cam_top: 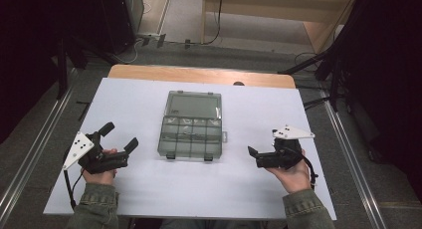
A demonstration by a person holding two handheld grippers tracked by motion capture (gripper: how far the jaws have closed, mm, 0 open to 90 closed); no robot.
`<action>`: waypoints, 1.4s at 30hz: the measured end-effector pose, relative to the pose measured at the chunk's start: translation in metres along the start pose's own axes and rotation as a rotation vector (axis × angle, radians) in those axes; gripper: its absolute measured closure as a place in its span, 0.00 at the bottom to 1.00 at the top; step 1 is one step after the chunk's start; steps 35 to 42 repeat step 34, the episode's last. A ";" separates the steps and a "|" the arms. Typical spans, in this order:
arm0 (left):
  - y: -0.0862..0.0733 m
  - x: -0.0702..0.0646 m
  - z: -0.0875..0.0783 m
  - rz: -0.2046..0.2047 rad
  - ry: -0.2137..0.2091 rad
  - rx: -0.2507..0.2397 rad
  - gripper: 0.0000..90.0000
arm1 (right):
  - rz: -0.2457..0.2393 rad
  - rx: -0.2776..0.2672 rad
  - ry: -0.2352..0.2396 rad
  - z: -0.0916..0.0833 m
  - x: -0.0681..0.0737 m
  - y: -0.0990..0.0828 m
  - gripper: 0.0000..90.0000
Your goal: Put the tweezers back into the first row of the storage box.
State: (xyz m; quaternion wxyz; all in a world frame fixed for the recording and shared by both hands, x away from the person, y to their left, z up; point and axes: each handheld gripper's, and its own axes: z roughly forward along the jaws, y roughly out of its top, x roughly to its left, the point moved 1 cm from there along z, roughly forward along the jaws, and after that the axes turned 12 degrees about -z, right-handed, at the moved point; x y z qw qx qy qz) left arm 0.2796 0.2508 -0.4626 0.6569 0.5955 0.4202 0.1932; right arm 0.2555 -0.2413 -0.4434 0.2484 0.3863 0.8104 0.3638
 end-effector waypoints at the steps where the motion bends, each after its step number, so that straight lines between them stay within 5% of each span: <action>1: 0.000 0.000 0.000 0.001 -0.001 0.000 0.00 | 0.004 0.001 -0.002 -0.001 -0.001 -0.003 0.00; 18: 0.000 0.000 0.000 -0.003 0.002 -0.002 0.00 | 0.069 -0.041 -0.065 -0.010 -0.009 -0.039 0.00; 26: -0.001 -0.001 0.000 -0.007 -0.001 -0.004 0.00 | 0.187 -0.109 -0.090 -0.008 -0.006 -0.077 0.00; 32: -0.001 -0.001 0.000 -0.010 -0.001 -0.005 0.00 | 0.188 -0.159 -0.108 -0.012 -0.006 -0.082 0.00; 42: -0.001 -0.001 0.000 -0.012 -0.003 -0.006 0.00 | 0.178 -0.162 -0.109 -0.013 -0.005 -0.082 0.00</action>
